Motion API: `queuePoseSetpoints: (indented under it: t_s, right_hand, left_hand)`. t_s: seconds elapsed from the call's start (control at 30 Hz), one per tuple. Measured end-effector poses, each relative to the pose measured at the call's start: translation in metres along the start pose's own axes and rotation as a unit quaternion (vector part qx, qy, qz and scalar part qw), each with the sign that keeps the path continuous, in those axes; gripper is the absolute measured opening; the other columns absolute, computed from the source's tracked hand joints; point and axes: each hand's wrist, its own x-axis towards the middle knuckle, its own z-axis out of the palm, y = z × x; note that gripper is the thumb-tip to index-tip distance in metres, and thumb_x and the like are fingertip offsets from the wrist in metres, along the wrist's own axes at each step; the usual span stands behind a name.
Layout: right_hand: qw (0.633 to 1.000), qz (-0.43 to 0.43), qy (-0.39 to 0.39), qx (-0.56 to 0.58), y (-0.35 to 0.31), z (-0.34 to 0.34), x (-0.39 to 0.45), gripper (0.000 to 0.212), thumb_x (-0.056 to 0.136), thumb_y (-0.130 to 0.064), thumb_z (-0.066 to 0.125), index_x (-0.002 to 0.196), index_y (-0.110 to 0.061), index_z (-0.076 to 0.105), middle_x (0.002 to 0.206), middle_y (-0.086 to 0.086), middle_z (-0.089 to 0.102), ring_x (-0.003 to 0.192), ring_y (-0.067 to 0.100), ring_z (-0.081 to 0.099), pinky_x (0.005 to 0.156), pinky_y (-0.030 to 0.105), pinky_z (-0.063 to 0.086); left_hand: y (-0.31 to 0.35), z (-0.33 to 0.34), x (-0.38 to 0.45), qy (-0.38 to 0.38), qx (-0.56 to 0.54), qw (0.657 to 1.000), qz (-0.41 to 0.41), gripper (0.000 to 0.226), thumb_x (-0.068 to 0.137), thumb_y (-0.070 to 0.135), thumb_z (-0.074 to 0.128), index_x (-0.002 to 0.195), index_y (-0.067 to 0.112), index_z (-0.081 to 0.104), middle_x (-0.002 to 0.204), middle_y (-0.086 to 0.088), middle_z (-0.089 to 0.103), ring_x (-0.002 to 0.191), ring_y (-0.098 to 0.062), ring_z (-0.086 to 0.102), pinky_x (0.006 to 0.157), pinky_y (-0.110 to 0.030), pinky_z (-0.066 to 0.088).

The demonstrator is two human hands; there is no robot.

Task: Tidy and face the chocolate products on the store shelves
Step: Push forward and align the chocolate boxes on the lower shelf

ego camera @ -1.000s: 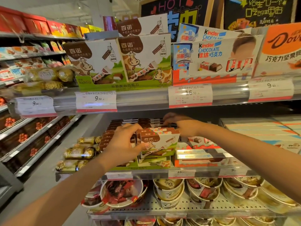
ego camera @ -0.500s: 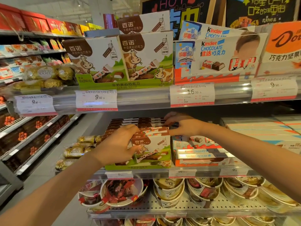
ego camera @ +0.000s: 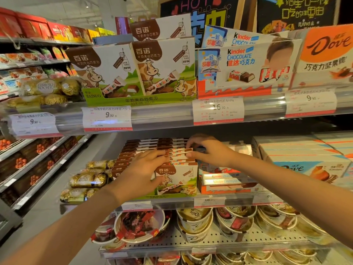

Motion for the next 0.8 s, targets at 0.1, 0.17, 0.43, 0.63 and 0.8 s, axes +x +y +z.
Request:
queuePoseSetpoints:
  t_s: [0.1, 0.17, 0.43, 0.63, 0.8]
  right_hand:
    - [1.0, -0.004, 0.019, 0.02, 0.004, 0.001, -0.004, 0.026, 0.09, -0.027, 0.059, 0.112, -0.016, 0.066, 0.121, 0.001, 0.055, 0.114, 0.012, 0.051, 0.095, 0.026, 0.044]
    - [0.999, -0.004, 0.019, 0.029, 0.006, 0.001, -0.006, 0.027, 0.089, -0.023, 0.06, 0.115, -0.017, 0.066, 0.125, 0.0, 0.053, 0.114, 0.009, 0.049, 0.094, 0.019, 0.042]
    - [0.996, -0.026, 0.011, 0.083, 0.007, -0.001, -0.01, 0.026, 0.088, -0.009, 0.06, 0.113, -0.011, 0.067, 0.129, 0.003, 0.053, 0.118, 0.012, 0.049, 0.096, 0.024, 0.046]
    - [0.999, -0.039, -0.012, 0.036, 0.014, -0.03, -0.028, 0.041, 0.091, -0.01, 0.054, 0.131, -0.018, 0.052, 0.136, 0.0, 0.048, 0.123, 0.006, 0.042, 0.102, 0.015, 0.035]
    - [1.0, -0.02, 0.019, -0.001, 0.047, -0.086, -0.081, 0.032, 0.088, -0.012, 0.06, 0.12, -0.013, 0.06, 0.119, 0.002, 0.059, 0.107, 0.008, 0.052, 0.085, 0.002, 0.035]
  left_hand:
    - [0.0, 0.001, 0.002, -0.006, -0.007, 1.0, -0.008, 0.056, 0.087, 0.047, 0.054, 0.138, 0.029, 0.041, 0.15, 0.01, 0.029, 0.14, -0.013, 0.023, 0.115, -0.03, 0.014]
    - [0.002, 0.001, 0.002, 0.001, -0.007, 1.0, -0.008, 0.077, 0.076, 0.075, 0.036, 0.136, 0.029, 0.045, 0.147, 0.009, 0.035, 0.138, -0.013, 0.028, 0.114, -0.031, 0.019]
    - [0.009, 0.002, 0.003, 0.016, -0.008, 0.999, -0.038, 0.063, 0.08, 0.061, 0.05, 0.134, 0.029, 0.047, 0.134, 0.008, 0.046, 0.126, -0.012, 0.039, 0.108, -0.036, 0.033]
    - [0.049, -0.004, 0.021, 0.026, 0.045, 0.997, -0.058, 0.055, 0.08, 0.039, 0.063, 0.13, 0.027, 0.044, 0.132, 0.01, 0.044, 0.124, -0.011, 0.037, 0.111, -0.035, 0.024]
    - [0.108, 0.016, 0.054, 0.059, -0.002, 0.998, -0.019, 0.052, 0.074, 0.053, 0.053, 0.119, 0.026, 0.051, 0.123, 0.008, 0.049, 0.117, -0.014, 0.043, 0.101, -0.031, 0.03]
